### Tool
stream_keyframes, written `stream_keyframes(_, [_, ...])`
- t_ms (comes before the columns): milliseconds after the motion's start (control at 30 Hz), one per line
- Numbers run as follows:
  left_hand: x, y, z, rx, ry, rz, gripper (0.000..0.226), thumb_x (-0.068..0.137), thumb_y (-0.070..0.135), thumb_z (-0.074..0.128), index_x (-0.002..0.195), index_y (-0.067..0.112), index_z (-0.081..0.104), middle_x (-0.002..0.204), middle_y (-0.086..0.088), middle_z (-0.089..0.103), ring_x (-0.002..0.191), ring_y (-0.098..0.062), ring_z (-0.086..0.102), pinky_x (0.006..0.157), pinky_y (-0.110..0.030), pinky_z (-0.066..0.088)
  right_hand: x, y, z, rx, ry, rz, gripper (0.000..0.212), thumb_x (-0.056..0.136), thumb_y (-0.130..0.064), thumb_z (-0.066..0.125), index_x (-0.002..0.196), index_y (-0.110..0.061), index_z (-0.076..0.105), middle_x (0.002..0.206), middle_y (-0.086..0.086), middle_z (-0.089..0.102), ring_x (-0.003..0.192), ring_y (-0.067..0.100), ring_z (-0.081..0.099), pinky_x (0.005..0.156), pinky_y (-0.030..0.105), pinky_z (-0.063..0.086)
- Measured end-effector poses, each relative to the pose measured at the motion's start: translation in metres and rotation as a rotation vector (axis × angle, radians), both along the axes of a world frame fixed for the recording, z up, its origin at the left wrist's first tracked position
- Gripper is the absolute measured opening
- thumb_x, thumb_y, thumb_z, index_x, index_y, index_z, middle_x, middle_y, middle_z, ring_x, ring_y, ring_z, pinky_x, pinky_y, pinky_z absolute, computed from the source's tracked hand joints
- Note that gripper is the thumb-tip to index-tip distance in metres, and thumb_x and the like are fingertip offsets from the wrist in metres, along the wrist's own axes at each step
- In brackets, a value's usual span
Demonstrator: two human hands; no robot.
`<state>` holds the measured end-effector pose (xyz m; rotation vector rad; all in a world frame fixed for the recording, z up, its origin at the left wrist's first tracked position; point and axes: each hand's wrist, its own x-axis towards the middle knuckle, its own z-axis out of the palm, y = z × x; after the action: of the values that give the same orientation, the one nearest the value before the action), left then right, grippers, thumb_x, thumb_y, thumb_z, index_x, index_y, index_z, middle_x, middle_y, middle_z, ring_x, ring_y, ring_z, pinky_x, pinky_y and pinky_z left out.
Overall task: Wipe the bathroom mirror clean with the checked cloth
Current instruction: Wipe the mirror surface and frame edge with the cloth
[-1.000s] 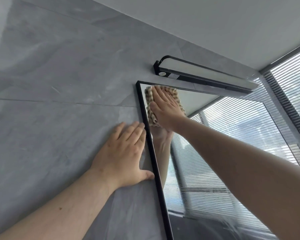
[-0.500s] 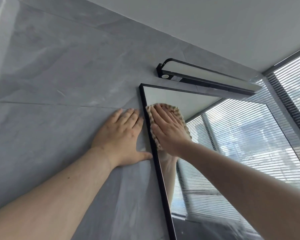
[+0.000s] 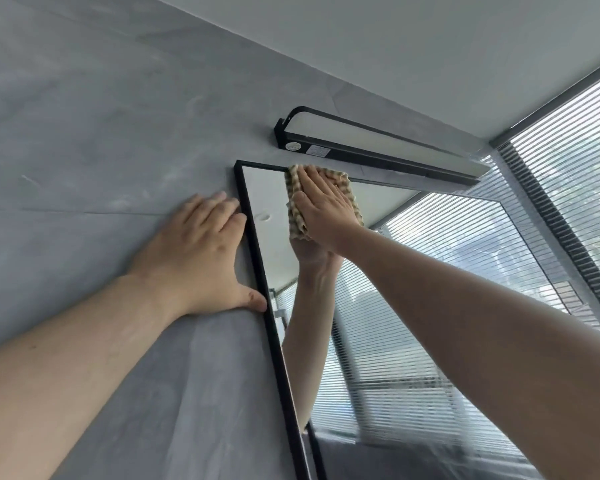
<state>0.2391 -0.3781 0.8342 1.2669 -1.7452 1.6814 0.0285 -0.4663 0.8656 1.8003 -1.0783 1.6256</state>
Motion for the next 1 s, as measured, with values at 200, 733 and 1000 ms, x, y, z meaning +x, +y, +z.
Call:
stream_keyframes(200, [-0.001, -0.002, 0.002, 0.007, 0.002, 0.026, 0.149, 0.033, 0.099, 0.012, 0.156, 0.015, 0.018, 0.165, -0.001, 0.017, 0.153, -0.018, 0.008, 0.124, -0.037, -0.002, -0.088, -0.038, -0.002, 0.126, -0.109, -0.18, 0.056, 0.108, -0.033, 0.018, 0.16, -0.02, 0.0, 0.167, 0.001, -0.007, 0.153, 0.015, -0.01, 0.116, 0.031, -0.012])
stream_keyframes(733, [0.0, -0.003, 0.003, -0.011, -0.009, -0.029, 0.149, 0.031, 0.1, 0.014, 0.154, 0.017, 0.027, 0.162, 0.0, 0.025, 0.151, -0.017, 0.017, 0.124, -0.037, 0.003, -0.126, -0.058, -0.073, 0.193, -0.29, -0.108, 0.057, 0.106, -0.041, 0.019, 0.159, -0.025, 0.008, 0.167, -0.003, -0.001, 0.152, 0.01, -0.006, 0.121, 0.031, -0.007])
stream_keyframes(1000, [0.001, 0.001, 0.0, -0.003, -0.001, -0.029, 0.143, 0.039, 0.1, 0.03, 0.154, 0.016, 0.028, 0.162, -0.001, 0.026, 0.15, -0.018, 0.019, 0.125, -0.039, 0.005, -0.047, -0.01, -0.112, 0.137, 0.065, -0.105, 0.066, 0.09, -0.063, 0.005, 0.15, -0.041, -0.011, 0.157, -0.019, -0.02, 0.149, 0.005, -0.018, 0.119, 0.026, -0.014])
